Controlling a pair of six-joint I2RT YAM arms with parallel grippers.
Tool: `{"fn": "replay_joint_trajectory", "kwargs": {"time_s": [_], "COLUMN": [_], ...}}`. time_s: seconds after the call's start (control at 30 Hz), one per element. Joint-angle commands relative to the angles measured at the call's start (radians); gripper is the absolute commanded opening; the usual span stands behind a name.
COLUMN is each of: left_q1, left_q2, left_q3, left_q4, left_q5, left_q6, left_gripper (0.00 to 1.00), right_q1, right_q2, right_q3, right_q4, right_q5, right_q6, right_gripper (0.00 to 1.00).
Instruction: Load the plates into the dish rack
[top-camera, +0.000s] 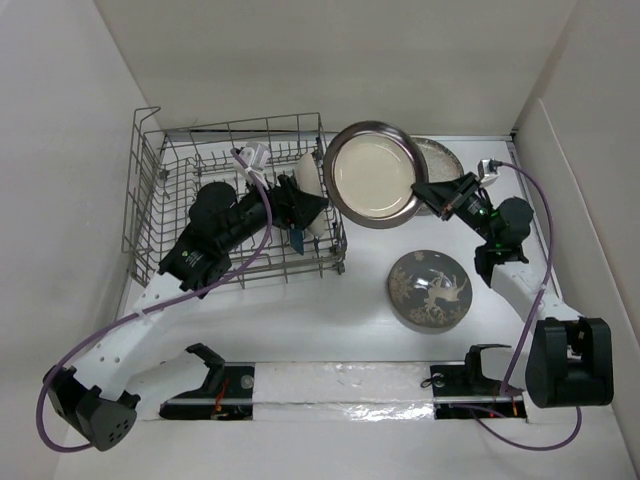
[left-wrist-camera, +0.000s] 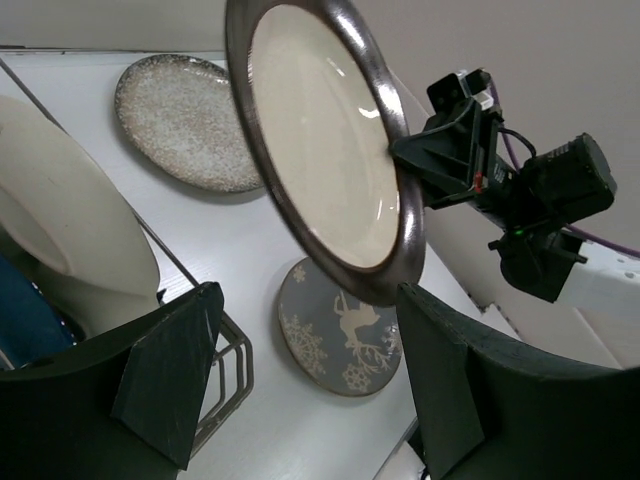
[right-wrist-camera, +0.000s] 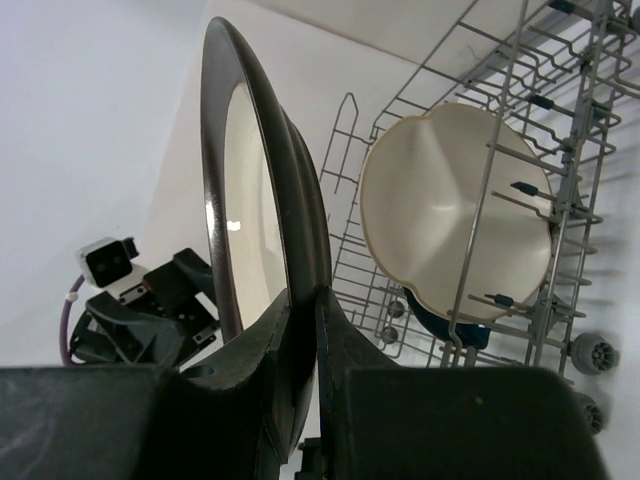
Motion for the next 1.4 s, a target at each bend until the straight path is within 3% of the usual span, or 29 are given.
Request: {"fn": "replay_joint_trajectory", "kwargs": {"time_s": [0.0, 0.23, 0.43, 0.53, 0.57, 0.63, 0.73, 0.8, 0.87, 0.93, 0.97, 1.07, 1.17, 1.37], "left_q1": [0.003, 0.003, 0.003, 0.003, 0.003, 0.003, 0.003, 0.003, 0.003, 0.003, 0.003, 0.003, 0.003, 0.003], "left_q2": [0.015, 0.121, 0.158, 0.149, 0.147, 0.143, 0.115, 0.079, 0.055, 0.02, 0.009, -0.014, -0.046, -0.057], "left_q3": [0.001, 0.07, 0.086, 0.077, 0.074, 0.077, 0.092, 0.115, 0.141, 0.179, 0.191, 0.277, 0.365, 0.468], "left_q4": [0.079, 0.087, 0.072, 0.095, 0.101, 0.093, 0.061, 0.024, -0.023, -0.039, -0.066, -0.155, -0.239, -0.351], "left_q5": [0.049, 0.035, -0.006, -0.003, -0.008, -0.023, -0.067, -0.136, -0.19, -0.254, -0.293, -0.403, -0.523, -0.633], "left_q6": [0.007, 0.026, 0.036, 0.029, 0.029, 0.029, 0.047, 0.069, 0.085, 0.101, 0.107, 0.145, 0.17, 0.19], "left_gripper": [0.67, 0.67, 0.59, 0.43, 0.26, 0.04, 0.0, 0.0, 0.0, 0.0, 0.0, 0.0, 0.0, 0.0], "right_q1": [0.02, 0.1, 0.123, 0.166, 0.188, 0.197, 0.222, 0.234, 0.246, 0.246, 0.246, 0.246, 0.246, 0.217], "right_q2": [-0.017, -0.029, -0.022, 0.007, 0.017, 0.043, 0.064, 0.078, 0.087, 0.089, 0.089, 0.084, 0.06, 0.009], "right_q3": [0.013, 0.043, 0.04, 0.04, 0.036, 0.033, 0.035, 0.043, 0.05, 0.05, 0.052, 0.063, 0.063, 0.053], "right_q4": [0.188, 0.134, 0.136, 0.127, 0.145, 0.156, 0.159, 0.139, 0.122, 0.131, 0.136, 0.124, 0.081, -0.019], "right_q5": [0.025, 0.031, 0.029, 0.032, 0.034, 0.034, 0.029, 0.022, 0.019, 0.016, 0.013, -0.01, -0.02, -0.026], "right_q6": [0.034, -0.022, -0.034, -0.046, -0.045, -0.045, -0.051, -0.063, -0.083, -0.089, -0.091, -0.107, -0.141, -0.219], "right_gripper": [0.0, 0.0, 0.0, 0.0, 0.0, 0.0, 0.0, 0.08, 0.29, 0.41, 0.52, 0.66, 0.7, 0.71]}}
